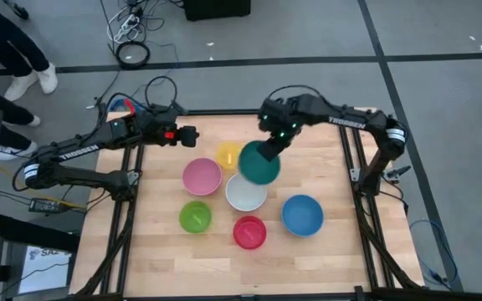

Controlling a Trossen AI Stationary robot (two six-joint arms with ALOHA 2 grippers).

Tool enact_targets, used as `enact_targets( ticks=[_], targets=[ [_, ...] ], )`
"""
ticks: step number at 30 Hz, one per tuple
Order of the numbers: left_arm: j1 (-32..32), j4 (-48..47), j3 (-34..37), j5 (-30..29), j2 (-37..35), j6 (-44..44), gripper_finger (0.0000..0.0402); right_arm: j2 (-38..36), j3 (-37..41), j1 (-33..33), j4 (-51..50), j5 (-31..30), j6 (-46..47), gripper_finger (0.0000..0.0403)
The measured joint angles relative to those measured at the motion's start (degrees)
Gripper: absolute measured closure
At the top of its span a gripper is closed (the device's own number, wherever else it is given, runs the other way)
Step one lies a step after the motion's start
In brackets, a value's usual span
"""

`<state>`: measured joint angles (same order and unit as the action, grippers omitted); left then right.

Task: Nest bowls inside each other
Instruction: Stack the green bowl on top of the white bowl

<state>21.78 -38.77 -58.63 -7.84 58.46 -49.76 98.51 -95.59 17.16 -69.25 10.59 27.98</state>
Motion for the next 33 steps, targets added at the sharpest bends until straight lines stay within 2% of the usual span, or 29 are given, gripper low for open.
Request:
enact_targets(
  ticks=[7,18,27,33],
  targets=[
    [0.00,4.59,0.00,0.01,0.00,-1.53,0.0194,4.57,-0.02,-5.04,6.76,1.13,3.97,0.0403],
    [-0.01,6.72,0.00,0.64,0.00,-1.95,0.0194,12.17,0.02,-6.29,6.64,5.11,0.53,0.0397],
    [-0.02,5.87,0.00,0.66,0.00,-1.68,0.0194,12.18,0.00,-6.29,5.48,5.68,-0.04,0.0317],
    [-0.02,1.69,0.00,0.62,0.00,0.20,0.0194,11.44,0.00,-6.29,2.61,5.24,0.30,0.0276]
  ],
)
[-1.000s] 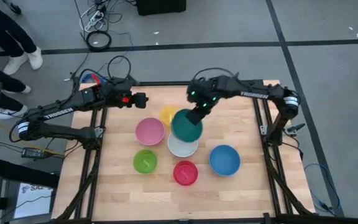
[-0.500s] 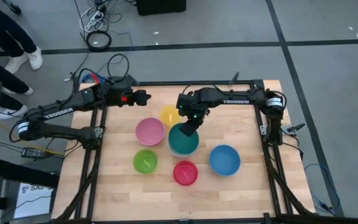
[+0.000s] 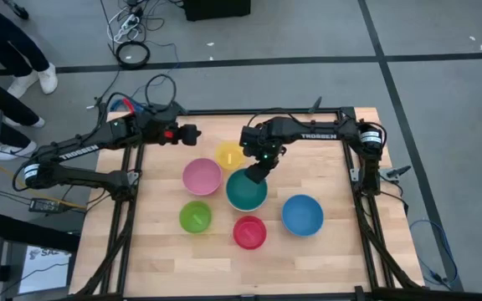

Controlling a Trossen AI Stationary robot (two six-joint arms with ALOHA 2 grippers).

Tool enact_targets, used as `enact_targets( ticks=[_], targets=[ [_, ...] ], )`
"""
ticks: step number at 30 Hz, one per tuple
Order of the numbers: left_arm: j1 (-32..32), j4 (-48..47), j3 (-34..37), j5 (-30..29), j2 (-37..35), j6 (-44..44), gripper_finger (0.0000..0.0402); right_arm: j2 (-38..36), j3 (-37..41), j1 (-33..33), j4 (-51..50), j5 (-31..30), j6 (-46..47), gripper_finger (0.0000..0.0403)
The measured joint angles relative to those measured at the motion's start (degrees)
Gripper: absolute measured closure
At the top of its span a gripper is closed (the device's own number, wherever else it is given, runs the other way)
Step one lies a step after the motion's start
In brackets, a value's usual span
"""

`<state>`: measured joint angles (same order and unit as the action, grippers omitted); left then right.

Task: Nest bowls inside each other
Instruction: Stack the green bowl on top of the white bowl, then stack the blue bowl on top of the green bowl

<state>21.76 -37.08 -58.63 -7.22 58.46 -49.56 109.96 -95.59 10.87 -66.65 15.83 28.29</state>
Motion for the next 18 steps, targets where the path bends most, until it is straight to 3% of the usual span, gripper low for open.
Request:
enact_targets(
  ticks=[9,14,18],
  targets=[
    [0.02,-10.67,0.00,-0.74,0.00,4.10,0.0194,-8.37,0.00,0.00,-8.31,-6.92,0.07,0.0269],
    [0.01,-11.79,0.00,-1.20,0.00,4.45,0.0194,-13.57,-0.07,-0.25,-10.47,-10.53,1.92,0.0269],
    [0.02,-13.53,0.00,-1.30,0.00,5.09,0.0194,-15.45,-0.07,-1.95,-18.62,-12.14,2.42,0.0270]
  ],
)
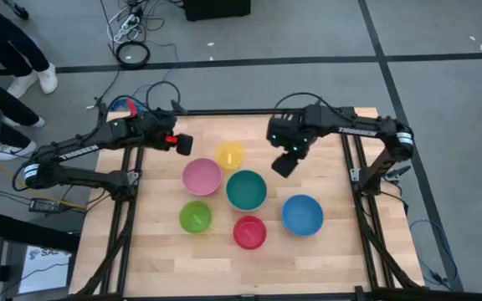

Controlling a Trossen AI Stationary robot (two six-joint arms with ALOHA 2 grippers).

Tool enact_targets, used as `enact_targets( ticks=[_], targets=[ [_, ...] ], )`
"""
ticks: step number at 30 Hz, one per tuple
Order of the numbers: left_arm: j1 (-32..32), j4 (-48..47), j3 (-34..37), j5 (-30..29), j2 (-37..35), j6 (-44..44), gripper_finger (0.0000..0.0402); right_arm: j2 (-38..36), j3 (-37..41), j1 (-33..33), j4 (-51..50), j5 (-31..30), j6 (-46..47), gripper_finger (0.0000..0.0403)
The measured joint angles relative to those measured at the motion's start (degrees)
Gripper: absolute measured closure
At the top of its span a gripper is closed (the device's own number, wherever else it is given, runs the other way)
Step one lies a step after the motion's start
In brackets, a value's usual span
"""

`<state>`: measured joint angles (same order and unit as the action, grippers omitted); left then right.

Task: Nest bowls inside each other
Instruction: Stack the blue bowl on top of the green bowl

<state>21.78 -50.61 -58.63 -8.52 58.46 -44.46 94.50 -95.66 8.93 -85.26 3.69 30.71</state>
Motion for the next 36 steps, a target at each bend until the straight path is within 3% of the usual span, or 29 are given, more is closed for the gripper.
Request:
enact_targets(
  ticks=[3,12,21,29,36],
  targets=[
    [-0.02,-1.10,0.00,-0.02,0.00,0.96,0.0194,-0.09,0.84,-2.00,-3.39,-2.51,-1.00,0.0268],
    [-0.02,-1.55,0.00,-0.04,0.02,0.97,0.0194,-0.34,13.40,-8.11,-3.48,6.15,0.13,0.0265],
    [-0.02,-1.60,0.00,-0.05,0.02,0.96,0.0194,-1.95,24.56,-14.98,6.58,7.74,3.30,0.0265],
    [-0.02,-1.59,0.00,-0.01,0.02,0.76,0.0194,-1.93,35.54,-15.47,17.47,7.99,8.39,0.0265],
    [-0.02,-1.56,0.00,0.04,0.02,0.35,0.0194,-1.93,38.58,-15.47,19.77,8.54,8.91,0.0265]
  ],
)
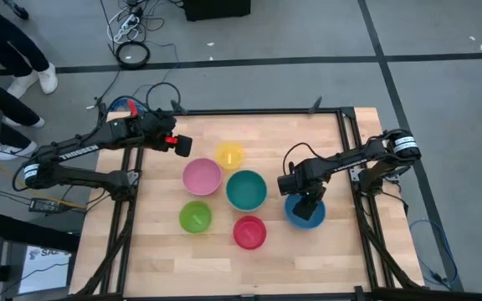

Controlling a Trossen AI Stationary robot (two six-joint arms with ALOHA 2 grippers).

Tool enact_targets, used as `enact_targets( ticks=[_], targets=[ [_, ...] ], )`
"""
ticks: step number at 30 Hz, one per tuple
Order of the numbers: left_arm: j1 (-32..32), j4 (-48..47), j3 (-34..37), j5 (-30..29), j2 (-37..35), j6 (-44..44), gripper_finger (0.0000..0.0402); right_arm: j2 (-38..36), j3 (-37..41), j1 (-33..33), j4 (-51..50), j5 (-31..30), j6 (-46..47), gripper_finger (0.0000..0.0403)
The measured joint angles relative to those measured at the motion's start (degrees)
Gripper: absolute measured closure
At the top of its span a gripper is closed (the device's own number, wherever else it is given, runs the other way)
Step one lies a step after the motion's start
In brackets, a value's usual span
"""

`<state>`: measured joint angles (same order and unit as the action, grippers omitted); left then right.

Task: Nest bowls inside each other
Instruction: Stack the blue bowl on top of the green bowl

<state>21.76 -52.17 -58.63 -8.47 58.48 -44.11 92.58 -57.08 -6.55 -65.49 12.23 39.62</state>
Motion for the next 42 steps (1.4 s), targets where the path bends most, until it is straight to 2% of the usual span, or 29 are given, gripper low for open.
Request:
enact_targets(
  ticks=[6,11,18,27,33,37,40,42],
  targets=[
    [0.00,0.01,0.00,0.07,0.00,-0.03,0.0194,0.00,-0.20,0.02,0.13,-0.02,0.24,0.0265],
    [0.00,0.03,0.00,0.11,0.00,-0.05,0.0194,0.00,-4.01,0.00,-1.49,-1.07,0.29,0.0264],
    [0.00,0.03,0.01,0.11,0.00,-0.06,0.0194,-0.02,-13.20,0.09,-9.20,-16.09,-0.79,0.0264],
    [0.00,0.05,0.00,0.11,0.00,-0.07,0.0194,0.11,-6.81,3.70,-8.33,-13.35,-1.85,0.0264],
    [0.01,0.05,0.01,0.11,-0.01,-0.07,0.0194,0.11,-2.09,5.36,-3.51,-10.53,-2.30,0.0265],
    [0.01,0.05,0.01,0.11,-0.01,-0.07,0.0194,0.11,-0.81,6.73,-1.69,-9.36,-2.32,0.0297],
    [0.00,0.11,0.01,0.03,0.00,-0.07,0.0194,0.11,-0.76,7.92,-1.80,-7.66,-3.81,0.0366],
    [0.00,0.30,0.01,-0.06,-0.01,-0.07,0.0194,0.03,-0.79,8.55,-1.92,-6.02,-4.82,0.0390]
  ],
)
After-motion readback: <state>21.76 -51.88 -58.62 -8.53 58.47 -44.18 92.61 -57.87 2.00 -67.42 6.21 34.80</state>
